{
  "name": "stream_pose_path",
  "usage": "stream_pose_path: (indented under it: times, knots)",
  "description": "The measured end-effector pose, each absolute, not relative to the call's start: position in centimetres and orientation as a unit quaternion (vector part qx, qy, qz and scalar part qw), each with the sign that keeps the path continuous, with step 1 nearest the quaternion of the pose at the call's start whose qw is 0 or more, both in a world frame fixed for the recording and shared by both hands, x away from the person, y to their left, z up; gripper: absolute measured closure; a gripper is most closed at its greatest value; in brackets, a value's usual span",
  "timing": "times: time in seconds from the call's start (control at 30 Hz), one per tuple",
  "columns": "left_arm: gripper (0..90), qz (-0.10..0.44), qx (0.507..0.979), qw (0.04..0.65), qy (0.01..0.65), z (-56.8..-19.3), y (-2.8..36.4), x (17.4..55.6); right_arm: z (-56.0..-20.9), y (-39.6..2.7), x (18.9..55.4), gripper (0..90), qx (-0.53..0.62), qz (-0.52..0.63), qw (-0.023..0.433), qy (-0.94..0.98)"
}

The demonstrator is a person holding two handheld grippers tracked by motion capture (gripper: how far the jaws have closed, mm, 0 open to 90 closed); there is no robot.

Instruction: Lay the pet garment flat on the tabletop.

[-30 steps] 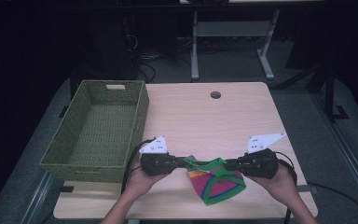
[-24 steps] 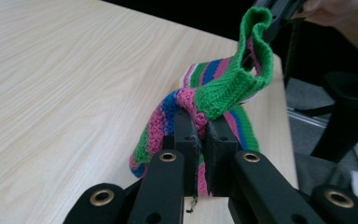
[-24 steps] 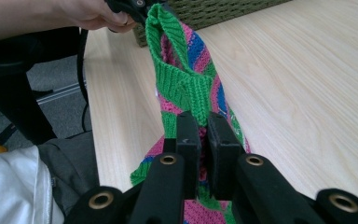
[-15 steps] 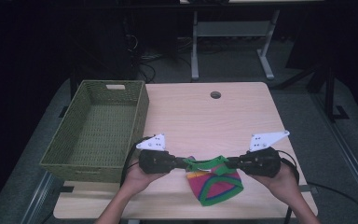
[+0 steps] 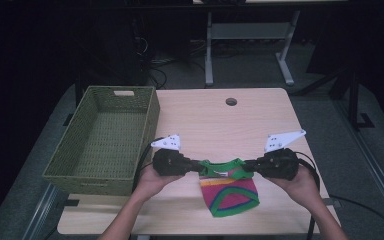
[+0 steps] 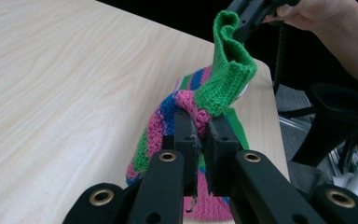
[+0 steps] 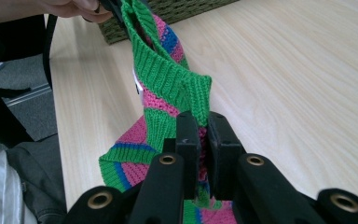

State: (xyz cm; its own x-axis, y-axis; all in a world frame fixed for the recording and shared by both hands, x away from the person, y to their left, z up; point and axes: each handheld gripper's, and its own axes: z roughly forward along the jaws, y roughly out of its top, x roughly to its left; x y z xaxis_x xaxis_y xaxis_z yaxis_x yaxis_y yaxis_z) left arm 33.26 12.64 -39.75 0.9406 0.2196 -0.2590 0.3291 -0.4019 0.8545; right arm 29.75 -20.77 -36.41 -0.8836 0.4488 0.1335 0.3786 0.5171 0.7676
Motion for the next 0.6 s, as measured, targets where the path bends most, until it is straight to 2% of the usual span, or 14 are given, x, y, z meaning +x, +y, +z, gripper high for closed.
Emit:
stream_pose_path:
  times: [0.3,0.6]
  knots:
    - [84.8,-0.045,0.831,0.524,0.181,-39.6,12.0,35.5,-36.2,-20.7,31.7,84.1,0.245,0.426,0.042,0.87]
    - [84.7,-0.047,0.832,0.521,0.186,-40.1,11.7,36.1,-36.6,-20.8,32.4,84.1,0.253,0.419,0.039,0.871]
